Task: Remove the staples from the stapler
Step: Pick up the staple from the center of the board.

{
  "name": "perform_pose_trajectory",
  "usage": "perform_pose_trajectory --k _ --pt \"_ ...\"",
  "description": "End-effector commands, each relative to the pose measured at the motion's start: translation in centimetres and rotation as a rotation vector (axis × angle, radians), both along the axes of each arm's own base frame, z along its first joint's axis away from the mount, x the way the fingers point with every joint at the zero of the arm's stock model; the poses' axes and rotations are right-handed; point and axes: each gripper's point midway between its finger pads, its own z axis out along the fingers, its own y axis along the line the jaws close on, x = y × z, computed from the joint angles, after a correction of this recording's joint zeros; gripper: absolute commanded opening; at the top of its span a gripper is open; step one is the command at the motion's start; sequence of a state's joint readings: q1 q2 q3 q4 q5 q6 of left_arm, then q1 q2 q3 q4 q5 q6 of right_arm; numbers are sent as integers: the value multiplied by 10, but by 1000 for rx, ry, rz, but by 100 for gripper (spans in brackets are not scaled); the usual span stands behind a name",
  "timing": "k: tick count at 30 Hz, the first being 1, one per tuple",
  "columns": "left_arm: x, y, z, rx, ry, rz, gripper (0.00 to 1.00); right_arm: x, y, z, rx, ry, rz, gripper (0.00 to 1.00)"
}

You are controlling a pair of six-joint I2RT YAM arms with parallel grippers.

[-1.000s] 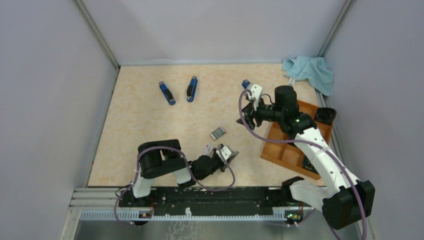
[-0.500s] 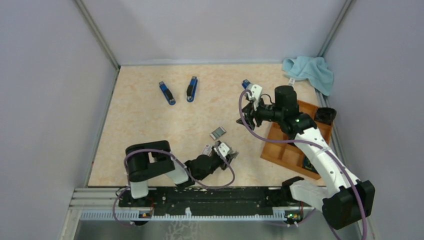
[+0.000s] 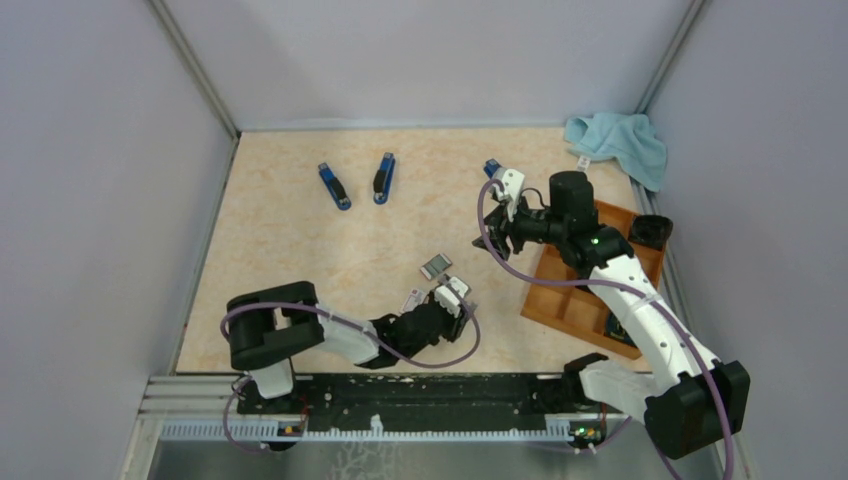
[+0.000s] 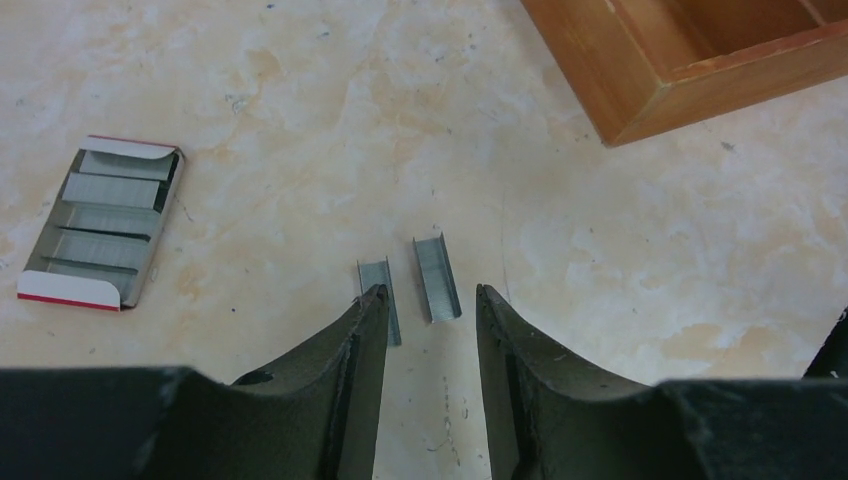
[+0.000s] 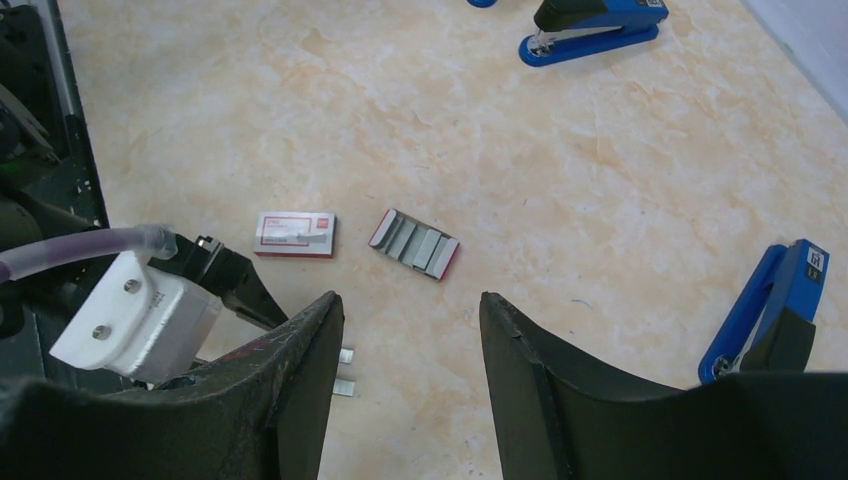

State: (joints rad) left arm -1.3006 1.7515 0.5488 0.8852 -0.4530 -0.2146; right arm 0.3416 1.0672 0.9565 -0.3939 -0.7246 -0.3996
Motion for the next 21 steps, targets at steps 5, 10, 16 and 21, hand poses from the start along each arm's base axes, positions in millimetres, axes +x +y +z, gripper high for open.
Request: perform_pose_trajectory --k 5,10,16,21 --pt "0 10 -13 79 89 112 43 0 -1 21 30 -61 9 54" --pt "0 12 -13 77 98 121 41 -1 -1 22 31 -64 10 54" --pt "-2 12 -14 88 113 122 38 -1 0 22 32 -64 11 54" --pt "3 9 -23 136 119 151 38 -1 -1 22 32 -63 9 54"
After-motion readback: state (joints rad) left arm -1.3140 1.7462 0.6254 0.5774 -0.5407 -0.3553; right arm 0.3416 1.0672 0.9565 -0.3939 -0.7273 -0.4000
